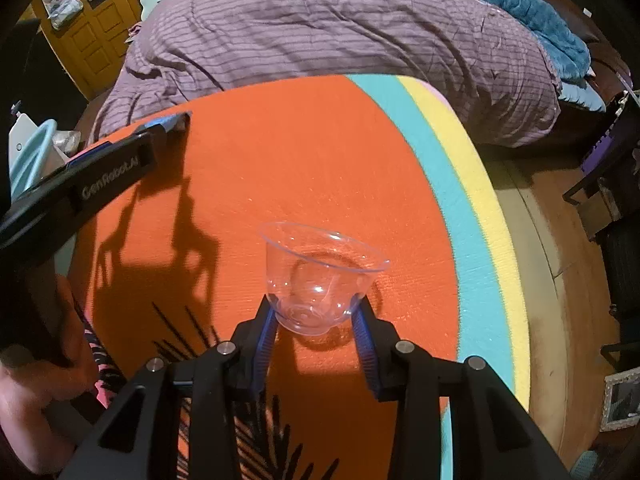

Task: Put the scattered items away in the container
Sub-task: 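Lift the sachet with the left tool while the right tool holds the cup, then carry the cup with the right tool while the left tool carries the sachet over the basin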

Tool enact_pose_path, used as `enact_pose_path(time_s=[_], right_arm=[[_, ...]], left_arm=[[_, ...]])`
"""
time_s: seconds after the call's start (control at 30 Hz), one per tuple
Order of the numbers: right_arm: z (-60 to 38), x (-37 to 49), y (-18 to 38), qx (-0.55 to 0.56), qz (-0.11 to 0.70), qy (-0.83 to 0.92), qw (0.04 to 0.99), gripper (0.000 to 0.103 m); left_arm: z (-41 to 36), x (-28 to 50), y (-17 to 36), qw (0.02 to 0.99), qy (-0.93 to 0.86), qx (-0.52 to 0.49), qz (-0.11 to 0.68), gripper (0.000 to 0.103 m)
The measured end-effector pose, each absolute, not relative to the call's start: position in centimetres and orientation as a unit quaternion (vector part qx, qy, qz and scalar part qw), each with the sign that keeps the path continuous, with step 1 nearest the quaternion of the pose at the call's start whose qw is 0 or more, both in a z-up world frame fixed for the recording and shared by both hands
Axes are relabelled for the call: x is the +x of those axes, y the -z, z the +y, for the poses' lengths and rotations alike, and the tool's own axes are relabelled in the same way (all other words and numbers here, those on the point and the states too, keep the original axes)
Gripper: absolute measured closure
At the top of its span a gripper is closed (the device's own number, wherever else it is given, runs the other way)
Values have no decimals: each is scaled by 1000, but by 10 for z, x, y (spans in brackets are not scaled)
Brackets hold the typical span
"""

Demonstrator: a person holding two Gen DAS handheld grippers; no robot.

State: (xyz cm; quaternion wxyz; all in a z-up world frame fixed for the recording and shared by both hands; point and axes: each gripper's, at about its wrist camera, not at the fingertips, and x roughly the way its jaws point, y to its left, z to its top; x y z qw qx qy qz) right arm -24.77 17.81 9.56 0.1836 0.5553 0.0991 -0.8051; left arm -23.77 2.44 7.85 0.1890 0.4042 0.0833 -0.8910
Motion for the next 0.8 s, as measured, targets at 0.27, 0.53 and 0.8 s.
enact_pose_path(time_s=[0.27,0.53,0.8], right_arm=[[174,-228,-115,541,103,814,186,63],[171,-206,-141,524,104,824,190,63],[166,-189,-163,508,103,833,195,63]], left_arm=[[28,-213,-103,179,903,383,79,45],[25,-194,-130,167,908,375,90,45],[28,-174,-156,151,916,360,91,45]])
